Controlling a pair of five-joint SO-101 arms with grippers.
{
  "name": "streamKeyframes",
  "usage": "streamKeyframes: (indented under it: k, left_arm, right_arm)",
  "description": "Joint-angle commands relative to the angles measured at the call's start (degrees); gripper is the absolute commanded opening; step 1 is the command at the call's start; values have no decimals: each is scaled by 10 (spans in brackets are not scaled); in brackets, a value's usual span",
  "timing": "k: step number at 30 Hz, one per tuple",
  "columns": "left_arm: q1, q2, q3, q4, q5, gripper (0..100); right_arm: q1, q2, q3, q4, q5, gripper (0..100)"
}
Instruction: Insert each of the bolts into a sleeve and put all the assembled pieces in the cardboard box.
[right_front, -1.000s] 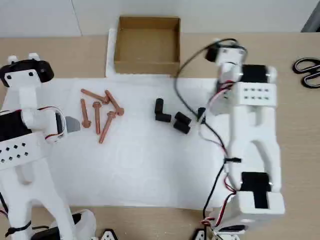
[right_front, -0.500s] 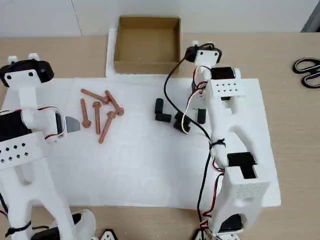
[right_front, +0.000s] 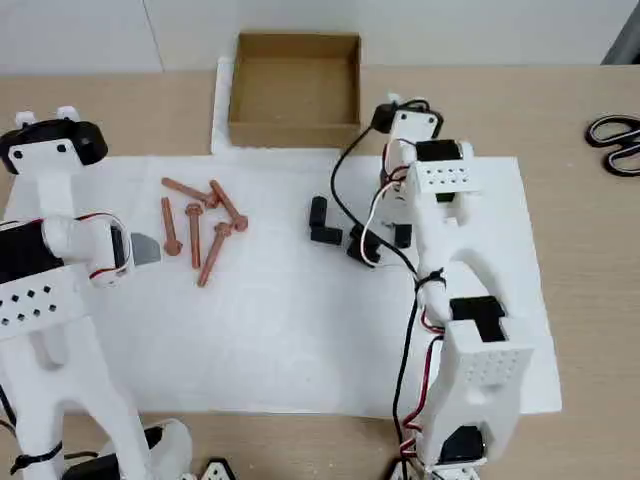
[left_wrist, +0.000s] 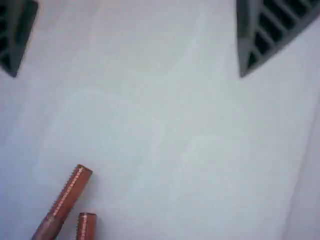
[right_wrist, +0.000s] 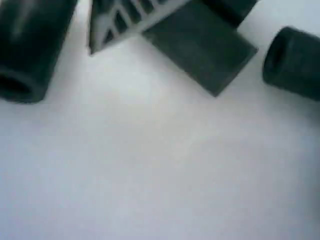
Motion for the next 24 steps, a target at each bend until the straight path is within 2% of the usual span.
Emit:
streamKeyframes:
  k: [1,12,19,24]
  left_arm:
    - [1,1,-1,5,6,265]
    - [1,1,-1,5,6,265]
    - [1,1,-1,5,6,265]
    - [1,1,-1,5,6,265]
  right_arm:
    - [-1,6,-24,-15,-18,197]
    - [0,50,-44,-3,-33,195]
    - [0,77,-45,-1,-53,53]
    - [2,79,-45,0,-52,37]
